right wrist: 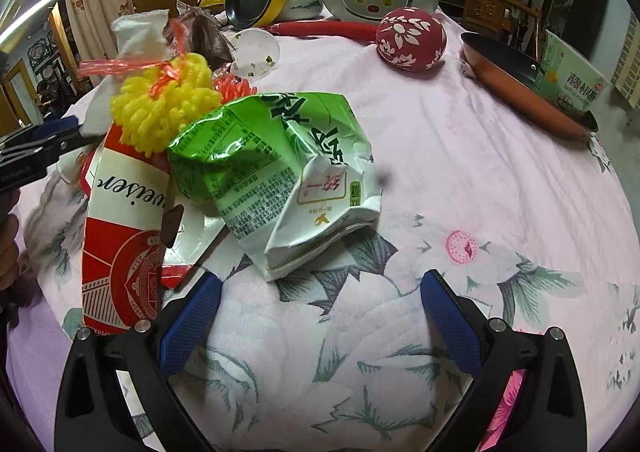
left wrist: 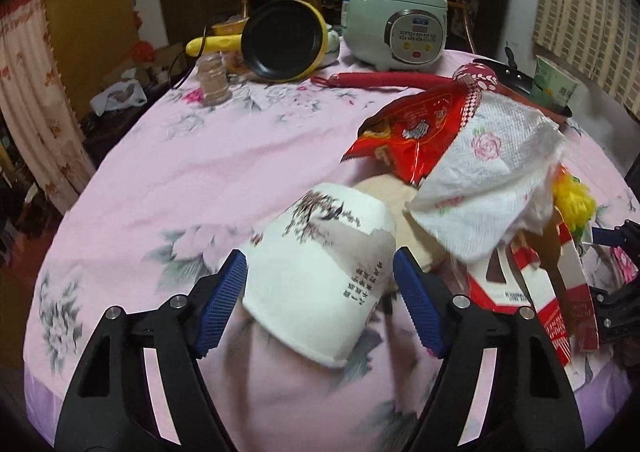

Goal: Collect trash
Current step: 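Close the left tool on the white paper cup while the right tool reaches the carton, then lift the white paper cup with the left tool while the right tool grasps the red-and-white carton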

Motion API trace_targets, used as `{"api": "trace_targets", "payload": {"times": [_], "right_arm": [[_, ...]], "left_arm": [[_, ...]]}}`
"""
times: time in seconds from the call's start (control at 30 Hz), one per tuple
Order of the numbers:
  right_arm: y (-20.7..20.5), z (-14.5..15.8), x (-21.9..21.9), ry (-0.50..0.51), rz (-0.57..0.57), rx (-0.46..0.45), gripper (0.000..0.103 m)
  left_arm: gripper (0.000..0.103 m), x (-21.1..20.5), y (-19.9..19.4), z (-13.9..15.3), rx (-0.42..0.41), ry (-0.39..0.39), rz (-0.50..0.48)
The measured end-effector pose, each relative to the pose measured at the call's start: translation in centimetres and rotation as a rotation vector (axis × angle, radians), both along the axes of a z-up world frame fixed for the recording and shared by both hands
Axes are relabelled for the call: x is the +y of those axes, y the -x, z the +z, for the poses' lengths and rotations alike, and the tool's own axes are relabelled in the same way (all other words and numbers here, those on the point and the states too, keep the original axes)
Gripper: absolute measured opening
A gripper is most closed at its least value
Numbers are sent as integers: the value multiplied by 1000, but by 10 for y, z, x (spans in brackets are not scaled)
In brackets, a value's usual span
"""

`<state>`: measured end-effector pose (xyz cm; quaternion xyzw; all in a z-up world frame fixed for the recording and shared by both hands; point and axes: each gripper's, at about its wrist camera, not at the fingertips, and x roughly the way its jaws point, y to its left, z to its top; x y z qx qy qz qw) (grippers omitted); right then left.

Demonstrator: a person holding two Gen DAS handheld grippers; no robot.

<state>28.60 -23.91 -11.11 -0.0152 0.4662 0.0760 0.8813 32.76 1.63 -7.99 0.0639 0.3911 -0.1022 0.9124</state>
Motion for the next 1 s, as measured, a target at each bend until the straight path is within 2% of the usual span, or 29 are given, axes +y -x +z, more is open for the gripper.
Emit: {"api": "trace_targets", "payload": {"times": [0.07,0.13,0.2,0.43,0.47,0.53,0.6,0.77,1.0], "right_arm": [[0,0,0,-1,-1,2,99],[0,0,0,-5,-2,3,99],[0,0,-1,-11,-1,4,99],[2,4,-2,-75,23,14,99],[3,6,-2,-95,32,14,99],[7,11,-1,-136,52,10,99],[11,17,2,-161,70,-5,99],[25,34,9,-180,110,-69,99],[36,42,26,-188,164,-89,99]], "left_arm": [[76,-1,3,-3,7,-11,11],[84,-5,-1,-4,-1,-29,14],[87,-11,-8,-5,-17,-55,22],[88,-22,-23,-23,-2,-173,25],[86,-22,-21,-21,-13,-169,22],[75,-21,-18,-20,-23,-166,18],[71,-22,-14,-18,-36,-170,16],[57,-23,-5,-9,-77,-172,19],[41,-12,17,9,-122,-115,91]]}}
